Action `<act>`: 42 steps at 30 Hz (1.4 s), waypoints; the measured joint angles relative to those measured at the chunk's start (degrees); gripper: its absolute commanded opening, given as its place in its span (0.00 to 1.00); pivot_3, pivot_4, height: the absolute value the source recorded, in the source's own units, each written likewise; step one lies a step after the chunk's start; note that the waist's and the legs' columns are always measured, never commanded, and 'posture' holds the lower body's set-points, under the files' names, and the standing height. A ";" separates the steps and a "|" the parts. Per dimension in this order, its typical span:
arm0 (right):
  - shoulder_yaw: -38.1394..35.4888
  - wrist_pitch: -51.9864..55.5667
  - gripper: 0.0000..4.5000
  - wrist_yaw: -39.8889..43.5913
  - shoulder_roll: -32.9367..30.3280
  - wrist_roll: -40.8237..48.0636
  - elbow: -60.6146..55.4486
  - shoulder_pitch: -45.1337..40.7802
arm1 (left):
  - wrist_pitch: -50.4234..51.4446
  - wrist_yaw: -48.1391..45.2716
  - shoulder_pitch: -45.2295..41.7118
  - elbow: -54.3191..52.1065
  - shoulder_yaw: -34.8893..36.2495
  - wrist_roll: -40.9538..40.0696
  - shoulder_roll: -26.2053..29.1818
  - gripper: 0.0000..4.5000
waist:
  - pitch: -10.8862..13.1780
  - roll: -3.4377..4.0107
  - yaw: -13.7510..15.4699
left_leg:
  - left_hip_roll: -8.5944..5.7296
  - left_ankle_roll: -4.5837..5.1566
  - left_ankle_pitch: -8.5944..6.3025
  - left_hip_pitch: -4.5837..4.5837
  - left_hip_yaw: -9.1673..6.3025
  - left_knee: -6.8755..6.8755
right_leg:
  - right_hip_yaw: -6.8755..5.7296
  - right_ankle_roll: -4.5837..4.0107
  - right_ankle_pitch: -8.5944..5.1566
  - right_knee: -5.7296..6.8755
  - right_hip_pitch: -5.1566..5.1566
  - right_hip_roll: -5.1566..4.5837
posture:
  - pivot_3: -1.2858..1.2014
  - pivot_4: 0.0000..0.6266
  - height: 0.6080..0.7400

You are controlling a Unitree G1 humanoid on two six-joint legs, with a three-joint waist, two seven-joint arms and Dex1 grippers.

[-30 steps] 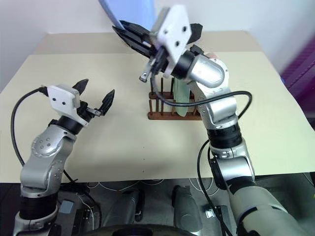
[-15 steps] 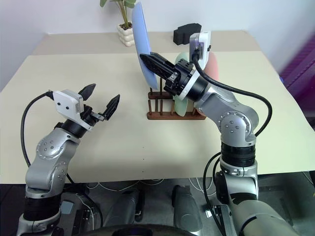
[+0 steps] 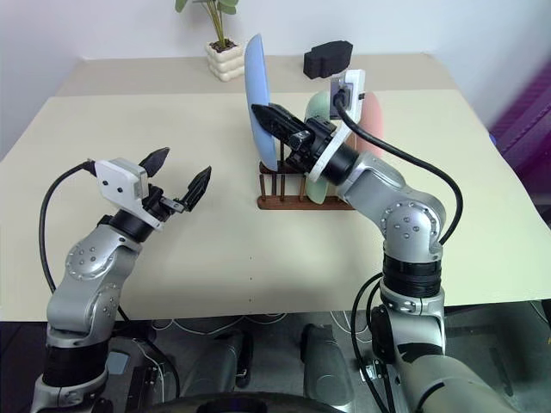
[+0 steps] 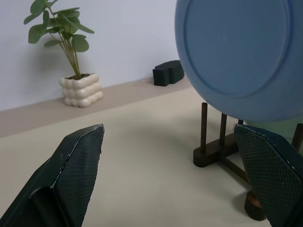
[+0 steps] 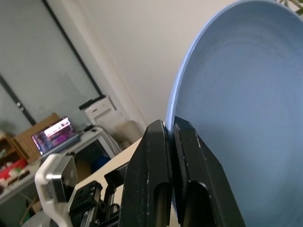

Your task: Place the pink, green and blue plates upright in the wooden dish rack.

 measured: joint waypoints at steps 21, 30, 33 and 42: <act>-1.38 1.11 0.00 -8.19 0.96 6.04 0.00 3.08 | -0.74 -0.40 0.20 0.00 -0.32 0.06 -0.01 1.00 | 0.00 0.00 -0.02 | 0.01 0.01 -0.01 -0.02 -0.01 -0.01 | 0.00 0.00 -0.01 -0.04 0.00 0.00 | 0.52 0.24 0.96; -1.37 1.14 0.60 -8.57 0.89 6.69 0.00 3.08 | -0.84 -0.37 0.23 0.05 -0.32 0.08 -0.01 1.00 | 0.00 0.00 -0.03 | 0.02 0.01 -0.01 -0.03 -0.01 -0.01 | -0.01 0.00 -0.02 -0.06 0.00 0.00 | 0.52 0.24 0.96; -1.36 1.13 0.94 -8.56 0.85 6.68 0.00 3.08 | -0.85 -0.37 0.23 0.14 -0.32 0.09 -0.02 1.00 | 0.00 0.00 -0.03 | 0.02 0.02 -0.01 -0.03 -0.01 -0.01 | 0.00 0.00 -0.02 -0.06 -0.01 0.00 | 0.52 0.24 0.96; -1.21 0.68 0.94 -7.93 0.03 6.36 -0.07 3.01 | -0.85 -0.38 0.24 0.14 -0.35 0.10 -0.05 1.00 | 0.00 0.00 -0.03 | 0.02 0.02 -0.01 -0.05 -0.01 -0.02 | -0.01 0.00 -0.02 -0.09 -0.01 0.00 | 0.52 0.24 0.96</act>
